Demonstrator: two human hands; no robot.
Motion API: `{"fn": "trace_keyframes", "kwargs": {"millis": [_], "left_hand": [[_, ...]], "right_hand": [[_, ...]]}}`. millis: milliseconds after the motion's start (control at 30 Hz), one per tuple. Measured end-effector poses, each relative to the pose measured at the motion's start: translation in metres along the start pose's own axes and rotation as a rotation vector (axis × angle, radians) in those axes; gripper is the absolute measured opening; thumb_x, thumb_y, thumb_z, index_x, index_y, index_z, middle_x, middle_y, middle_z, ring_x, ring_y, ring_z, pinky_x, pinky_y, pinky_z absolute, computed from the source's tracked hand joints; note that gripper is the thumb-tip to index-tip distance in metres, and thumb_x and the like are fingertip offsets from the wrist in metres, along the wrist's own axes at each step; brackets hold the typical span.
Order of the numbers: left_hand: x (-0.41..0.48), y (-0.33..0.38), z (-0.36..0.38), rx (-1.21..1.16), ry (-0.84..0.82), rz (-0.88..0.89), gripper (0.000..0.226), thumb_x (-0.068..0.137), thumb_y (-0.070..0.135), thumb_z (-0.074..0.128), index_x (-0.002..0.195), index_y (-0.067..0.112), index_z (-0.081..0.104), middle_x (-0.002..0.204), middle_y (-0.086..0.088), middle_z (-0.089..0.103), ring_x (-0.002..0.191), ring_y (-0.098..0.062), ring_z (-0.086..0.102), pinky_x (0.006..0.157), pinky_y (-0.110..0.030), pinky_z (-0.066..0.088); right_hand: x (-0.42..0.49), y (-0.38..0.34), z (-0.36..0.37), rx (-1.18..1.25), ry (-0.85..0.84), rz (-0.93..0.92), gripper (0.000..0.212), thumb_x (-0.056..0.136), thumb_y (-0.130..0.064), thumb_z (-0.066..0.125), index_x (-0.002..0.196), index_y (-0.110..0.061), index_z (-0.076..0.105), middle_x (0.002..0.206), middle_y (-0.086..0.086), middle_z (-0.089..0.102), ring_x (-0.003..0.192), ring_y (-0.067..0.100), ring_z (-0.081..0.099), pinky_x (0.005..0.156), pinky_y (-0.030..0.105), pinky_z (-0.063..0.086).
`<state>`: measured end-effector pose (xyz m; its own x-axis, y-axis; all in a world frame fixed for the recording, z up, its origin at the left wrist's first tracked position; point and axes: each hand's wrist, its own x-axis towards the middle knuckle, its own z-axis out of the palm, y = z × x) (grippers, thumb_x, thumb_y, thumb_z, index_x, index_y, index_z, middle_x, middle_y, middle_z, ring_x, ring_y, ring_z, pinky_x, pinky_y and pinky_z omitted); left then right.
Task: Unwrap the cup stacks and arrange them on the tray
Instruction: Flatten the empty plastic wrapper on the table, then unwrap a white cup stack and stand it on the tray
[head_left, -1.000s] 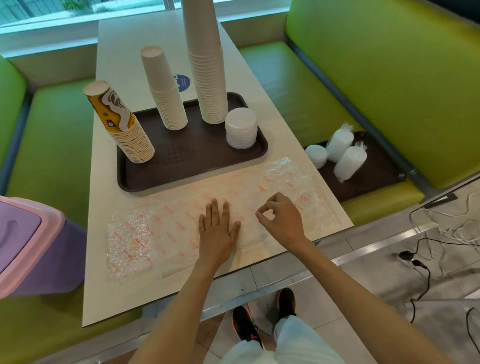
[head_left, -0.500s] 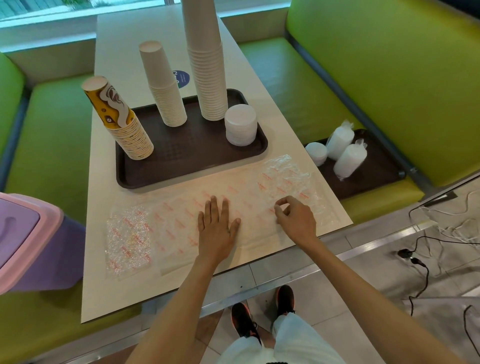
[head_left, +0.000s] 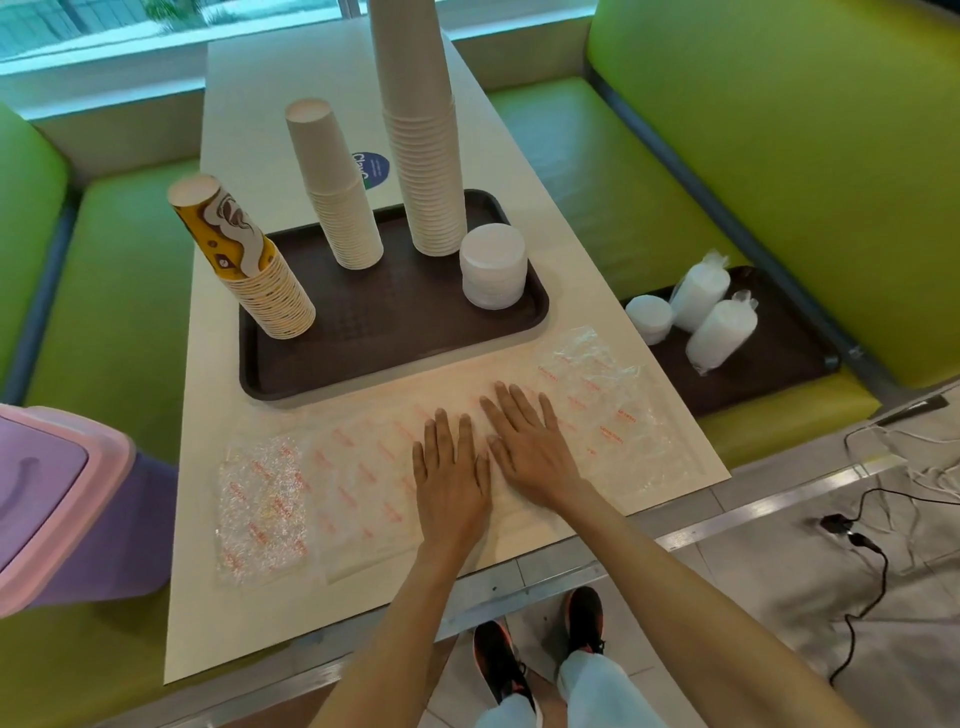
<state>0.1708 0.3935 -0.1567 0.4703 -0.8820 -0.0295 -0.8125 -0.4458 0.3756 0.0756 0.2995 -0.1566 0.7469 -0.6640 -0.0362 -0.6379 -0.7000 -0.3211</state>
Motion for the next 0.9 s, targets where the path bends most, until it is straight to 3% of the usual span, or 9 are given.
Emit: {"fn": "trace_keyframes", "kwargs": {"millis": [100,167,267,367,467,567,700,800,900], "left_hand": [[0.002,-0.001,0.001,0.012,0.001,-0.022,0.066,0.097,0.047,0.004,0.148,0.014,0.03,0.157,-0.012,0.019,0.146,-0.025,0.015,0.115,-0.033,-0.005],[0.003,-0.002,0.0,0.011,-0.013,-0.028,0.068,0.093,0.048,0.004,0.15,0.017,0.025,0.159,-0.008,0.012,0.147,-0.021,0.007,0.116,-0.032,-0.008],[0.005,0.002,-0.004,0.013,0.013,-0.05,0.067,0.091,0.045,0.013,0.145,0.014,0.037,0.156,-0.012,0.024,0.145,-0.028,0.019,0.116,-0.045,0.006],[0.022,0.02,-0.016,-0.036,0.052,-0.152,0.047,0.089,0.03,0.04,0.129,0.01,0.053,0.145,-0.018,0.039,0.137,-0.034,0.031,0.111,-0.053,0.017],[0.053,0.051,-0.031,-0.156,0.111,-0.122,0.034,0.088,0.014,0.054,0.122,0.01,0.057,0.134,-0.014,0.048,0.125,-0.031,0.043,0.103,-0.045,0.031],[0.083,0.102,-0.038,-0.295,0.094,0.07,0.03,0.089,0.009,0.054,0.118,0.008,0.059,0.122,-0.012,0.055,0.11,-0.028,0.053,0.088,-0.036,0.042],[0.12,0.181,-0.023,-0.404,0.039,0.249,0.027,0.092,0.009,0.05,0.117,0.008,0.06,0.117,-0.008,0.06,0.096,-0.023,0.061,0.078,-0.024,0.043],[0.144,0.24,0.006,-0.442,0.01,0.254,0.025,0.094,0.009,0.049,0.115,0.006,0.061,0.108,-0.011,0.064,0.088,-0.025,0.062,0.074,-0.024,0.042],[0.16,0.273,0.03,-0.491,-0.074,0.185,0.026,0.093,0.007,0.049,0.116,0.004,0.058,0.097,-0.014,0.065,0.086,-0.028,0.061,0.068,-0.023,0.037]], "right_hand": [[0.003,0.007,0.004,-0.028,-0.004,0.018,0.069,0.098,-0.054,0.005,0.15,-0.016,0.028,0.157,0.013,0.019,0.145,0.029,0.016,0.115,0.049,0.001],[0.004,0.01,0.001,-0.027,-0.021,0.043,0.082,0.088,-0.065,-0.012,0.151,-0.019,0.011,0.159,0.011,0.003,0.146,0.026,-0.001,0.114,0.046,-0.012],[0.008,0.015,-0.01,0.007,-0.04,0.053,0.092,0.08,-0.069,-0.018,0.153,-0.018,0.007,0.159,0.01,-0.004,0.147,0.026,-0.009,0.112,0.045,-0.02],[0.012,0.024,-0.026,0.038,0.103,0.039,0.066,0.095,-0.05,0.02,0.138,-0.011,0.049,0.148,0.02,0.04,0.139,0.036,0.035,0.113,0.053,0.009],[0.024,0.046,-0.048,0.141,0.309,0.082,0.049,0.091,-0.037,0.034,0.117,-0.01,0.065,0.121,0.017,0.063,0.116,0.034,0.058,0.106,0.056,0.032],[0.03,0.083,-0.081,0.209,0.396,0.197,0.047,0.091,-0.037,0.035,0.109,-0.01,0.068,0.105,0.01,0.07,0.102,0.029,0.063,0.104,0.053,0.032],[0.026,0.158,-0.128,0.264,0.435,0.347,0.025,0.095,-0.018,0.05,0.106,-0.006,0.069,0.1,0.01,0.072,0.091,0.029,0.064,0.096,0.042,0.036],[0.019,0.221,-0.157,0.402,0.38,0.445,0.024,0.097,-0.019,0.05,0.107,-0.006,0.067,0.096,0.014,0.07,0.088,0.03,0.062,0.075,0.033,0.039],[0.022,0.266,-0.158,0.529,0.238,0.556,0.021,0.098,-0.024,0.048,0.098,-0.011,0.064,0.078,0.008,0.064,0.081,0.028,0.057,0.07,0.033,0.04]]}}
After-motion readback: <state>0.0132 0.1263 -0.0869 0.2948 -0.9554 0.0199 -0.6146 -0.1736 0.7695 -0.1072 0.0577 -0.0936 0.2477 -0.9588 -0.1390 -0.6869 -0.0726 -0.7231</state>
